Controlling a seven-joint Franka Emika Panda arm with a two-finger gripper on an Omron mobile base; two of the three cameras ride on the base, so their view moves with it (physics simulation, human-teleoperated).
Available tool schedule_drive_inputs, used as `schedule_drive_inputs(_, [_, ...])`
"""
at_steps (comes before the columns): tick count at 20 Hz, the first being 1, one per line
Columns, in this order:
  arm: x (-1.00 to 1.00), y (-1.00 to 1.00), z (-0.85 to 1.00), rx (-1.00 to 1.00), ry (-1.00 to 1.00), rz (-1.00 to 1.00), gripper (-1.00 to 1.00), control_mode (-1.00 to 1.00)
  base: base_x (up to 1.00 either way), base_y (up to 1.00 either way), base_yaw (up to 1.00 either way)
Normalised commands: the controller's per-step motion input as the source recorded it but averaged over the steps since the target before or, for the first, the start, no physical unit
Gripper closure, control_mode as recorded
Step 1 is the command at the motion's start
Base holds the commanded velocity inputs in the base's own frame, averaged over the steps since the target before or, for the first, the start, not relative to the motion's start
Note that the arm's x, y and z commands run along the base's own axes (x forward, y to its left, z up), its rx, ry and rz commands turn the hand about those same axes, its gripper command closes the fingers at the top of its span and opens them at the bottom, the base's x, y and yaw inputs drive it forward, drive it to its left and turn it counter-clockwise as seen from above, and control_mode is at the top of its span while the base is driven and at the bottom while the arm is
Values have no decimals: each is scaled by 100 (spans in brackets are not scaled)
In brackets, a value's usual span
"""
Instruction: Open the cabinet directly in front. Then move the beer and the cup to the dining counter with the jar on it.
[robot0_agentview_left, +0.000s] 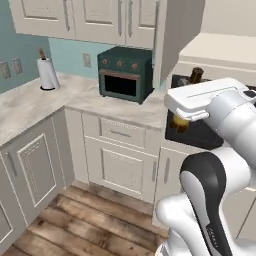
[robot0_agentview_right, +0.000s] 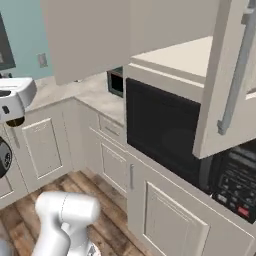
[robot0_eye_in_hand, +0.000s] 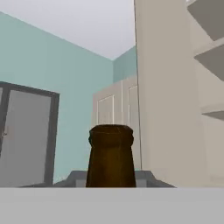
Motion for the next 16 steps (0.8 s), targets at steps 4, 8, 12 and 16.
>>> schedule_drive_inputs(4, [0,0,0,0,0,0,100,100,-3,0,99])
schedule_drive_inputs(8, [0,0,0,0,0,0,100,100,-4,0,99])
schedule_drive_inputs(12, [0,0,0,0,0,0,100,100,-4,0,99])
schedule_drive_inputs(16, [0,0,0,0,0,0,100,100,-3,0,99])
